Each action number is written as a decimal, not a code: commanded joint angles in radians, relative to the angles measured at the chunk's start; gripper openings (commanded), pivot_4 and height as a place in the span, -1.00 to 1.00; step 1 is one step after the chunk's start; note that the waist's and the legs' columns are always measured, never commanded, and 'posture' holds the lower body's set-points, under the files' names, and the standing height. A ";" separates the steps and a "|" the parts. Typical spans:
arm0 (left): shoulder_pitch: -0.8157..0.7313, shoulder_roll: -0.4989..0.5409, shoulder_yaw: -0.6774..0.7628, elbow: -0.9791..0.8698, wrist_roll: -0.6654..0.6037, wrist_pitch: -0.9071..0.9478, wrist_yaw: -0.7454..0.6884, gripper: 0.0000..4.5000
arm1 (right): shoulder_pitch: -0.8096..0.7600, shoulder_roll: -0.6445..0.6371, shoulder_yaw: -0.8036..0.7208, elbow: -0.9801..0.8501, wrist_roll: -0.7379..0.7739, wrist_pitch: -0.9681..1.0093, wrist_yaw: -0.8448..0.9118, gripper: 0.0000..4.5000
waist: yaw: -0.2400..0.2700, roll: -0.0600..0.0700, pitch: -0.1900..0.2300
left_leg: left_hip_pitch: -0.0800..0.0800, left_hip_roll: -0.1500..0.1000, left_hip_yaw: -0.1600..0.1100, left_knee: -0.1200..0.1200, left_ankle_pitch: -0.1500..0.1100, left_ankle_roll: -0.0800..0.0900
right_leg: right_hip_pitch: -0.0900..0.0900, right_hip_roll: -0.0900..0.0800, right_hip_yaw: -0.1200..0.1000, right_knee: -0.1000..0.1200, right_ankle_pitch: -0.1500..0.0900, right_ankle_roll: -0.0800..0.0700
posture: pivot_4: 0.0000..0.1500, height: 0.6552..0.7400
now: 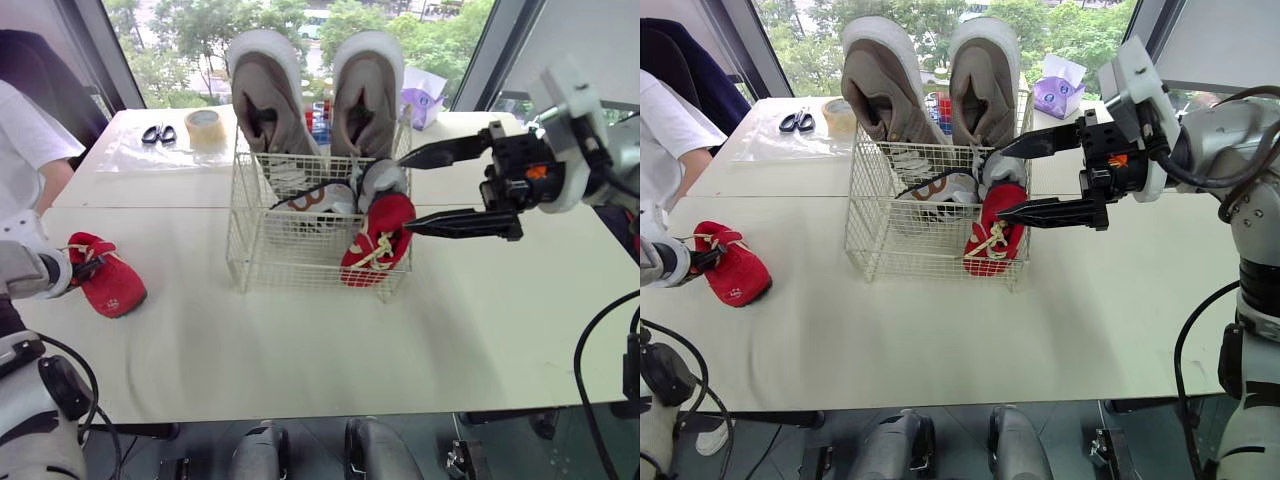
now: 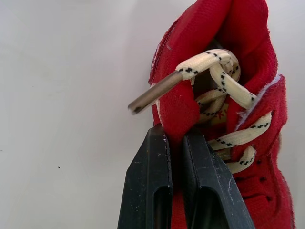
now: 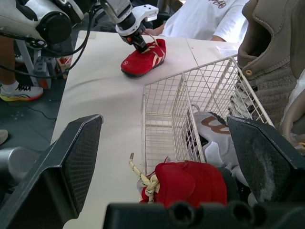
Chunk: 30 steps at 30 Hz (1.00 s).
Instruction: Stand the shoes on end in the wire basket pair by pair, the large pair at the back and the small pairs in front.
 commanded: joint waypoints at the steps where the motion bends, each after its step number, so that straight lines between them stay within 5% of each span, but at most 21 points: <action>1: -0.032 0.029 0.077 -0.132 0.011 0.019 -0.024 -0.98 | -0.024 -0.014 -0.023 0.010 0.002 -0.016 0.005 1.00 | 0.000 0.000 0.000 | 0.000 0.000 0.000 0.000 0.000 0.000 | 0.000 0.000 0.000 0.000 0.000 0.000 | 1.00 1.00; 5: -0.062 -0.025 0.076 -0.458 -0.092 -0.016 -0.126 -0.98 | -0.050 -0.003 -0.044 0.043 0.042 0.025 -0.001 1.00 | 0.006 0.000 0.000 | 0.000 0.000 0.000 0.000 0.000 0.000 | 0.000 0.000 0.000 0.000 0.000 0.000 | 1.00 1.00; 9: -0.090 -0.211 0.073 -0.871 -0.256 -0.194 -0.214 -0.98 | -0.075 0.022 -0.057 0.069 0.080 0.062 -0.027 1.00 | 0.009 -0.001 0.000 | -0.002 -0.002 -0.002 0.001 0.000 0.000 | 0.001 -0.006 0.000 -0.001 0.000 0.000 | 1.00 1.00; 16: -0.004 -0.473 0.014 -1.050 -0.451 -0.492 -0.310 -0.98 | -0.080 0.009 -0.021 0.112 0.036 0.043 -0.015 1.00 | -0.005 0.000 -0.001 | 0.002 -0.002 0.001 0.000 0.000 0.001 | 0.002 -0.004 0.002 0.000 0.000 0.000 | 1.00 1.00; 23: 0.256 -0.552 -0.242 -1.095 -0.359 -0.706 -0.382 -0.98 | -0.094 0.001 -0.027 0.118 0.033 0.066 -0.026 1.00 | 0.002 0.000 -0.001 | 0.003 -0.001 0.001 0.001 -0.003 0.006 | 0.003 0.002 0.002 0.000 0.000 0.000 | 1.00 1.00; 30: 0.362 -0.533 -0.509 -1.019 -0.090 -0.984 -0.457 -0.98 | -0.099 -0.005 -0.029 0.125 0.031 0.078 -0.037 1.00 | 0.006 0.000 -0.001 | 0.002 -0.001 0.000 0.002 -0.004 0.009 | 0.005 0.002 0.002 -0.001 0.000 0.000 | 1.00 1.00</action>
